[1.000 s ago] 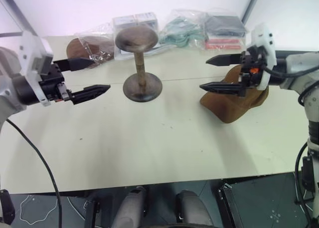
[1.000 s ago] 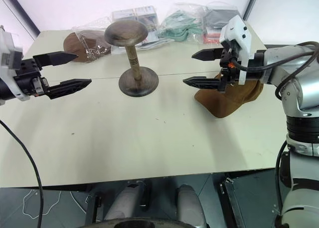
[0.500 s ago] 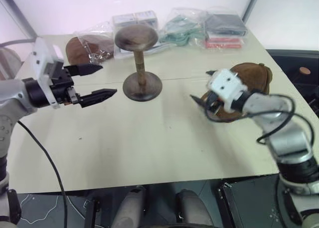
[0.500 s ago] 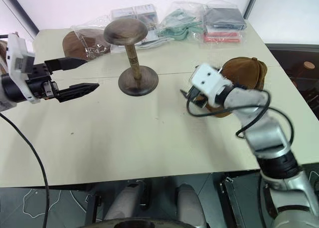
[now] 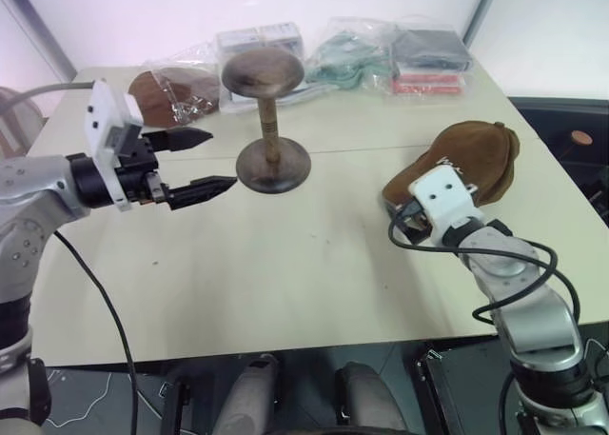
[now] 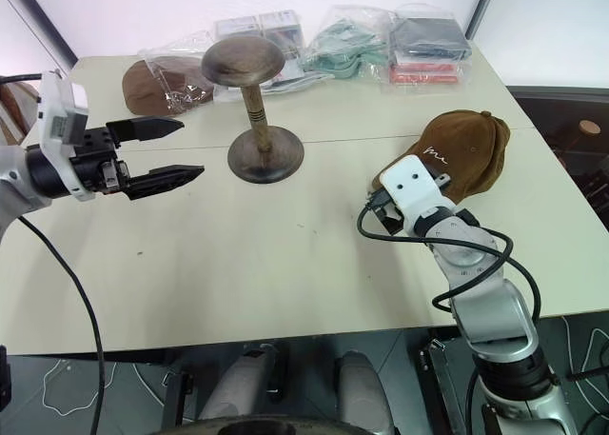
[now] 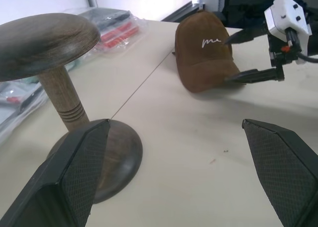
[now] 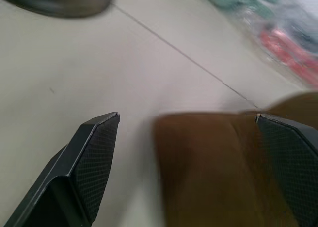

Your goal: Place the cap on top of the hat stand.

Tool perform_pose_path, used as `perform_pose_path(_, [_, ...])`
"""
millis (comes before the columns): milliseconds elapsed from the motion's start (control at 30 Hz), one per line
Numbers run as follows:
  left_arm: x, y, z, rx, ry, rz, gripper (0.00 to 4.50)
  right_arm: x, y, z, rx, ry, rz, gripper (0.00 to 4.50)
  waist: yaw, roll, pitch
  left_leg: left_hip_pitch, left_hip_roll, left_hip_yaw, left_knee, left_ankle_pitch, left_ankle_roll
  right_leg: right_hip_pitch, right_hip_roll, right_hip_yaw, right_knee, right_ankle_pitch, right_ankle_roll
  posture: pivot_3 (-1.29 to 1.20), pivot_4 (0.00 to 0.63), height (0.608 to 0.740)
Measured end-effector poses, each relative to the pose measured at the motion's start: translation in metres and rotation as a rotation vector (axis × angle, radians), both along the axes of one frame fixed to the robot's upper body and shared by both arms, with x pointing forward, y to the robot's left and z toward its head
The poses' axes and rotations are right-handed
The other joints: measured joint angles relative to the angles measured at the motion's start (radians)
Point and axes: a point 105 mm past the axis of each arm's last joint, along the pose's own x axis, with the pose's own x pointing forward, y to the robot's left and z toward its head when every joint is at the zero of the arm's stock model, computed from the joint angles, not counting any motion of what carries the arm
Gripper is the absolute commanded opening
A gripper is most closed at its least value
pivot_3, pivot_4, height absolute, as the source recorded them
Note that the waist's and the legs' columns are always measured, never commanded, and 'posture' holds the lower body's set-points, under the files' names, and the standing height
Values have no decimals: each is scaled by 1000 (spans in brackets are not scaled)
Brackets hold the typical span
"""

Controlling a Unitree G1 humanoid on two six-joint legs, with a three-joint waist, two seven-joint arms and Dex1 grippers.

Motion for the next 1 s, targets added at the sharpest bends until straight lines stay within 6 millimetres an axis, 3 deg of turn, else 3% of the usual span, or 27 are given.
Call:
perform_pose_path(133, [1, -3, 0, -5, 1, -9, 4500, -10, -7, -21, -160, 9, -41, 4474, 3, 0, 0, 0, 0, 0, 1, 0, 0, 1, 0, 0, 0, 0, 0, 0, 150, 740])
perform_pose_path(367, [6, -9, 4, -12, -8, -23, 4500, -24, -18, -38, -298, -15, -59, 4474, 1, 0, 0, 0, 0, 0, 3, 0, 0, 2, 0, -1, 1, 0, 0, 0, 150, 740])
perform_pose_path(700, [12, -13, 12, -20, -36, -22, 4500, -21, -31, -54, -346, -21, -150, 4474, 1, 0, 0, 0, 0, 0, 4, 0, 1, 2, 1, -1, 1, 0, 0, 0, 150, 740])
perform_pose_path(1000, [14, -14, 15, -18, -49, -18, 4500, -18, -19, -61, -328, -4, -168, 4474, 2, -1, -1, 0, 0, 0, 5, 0, 1, 2, 1, -1, 2, 0, 0, 0, 150, 740])
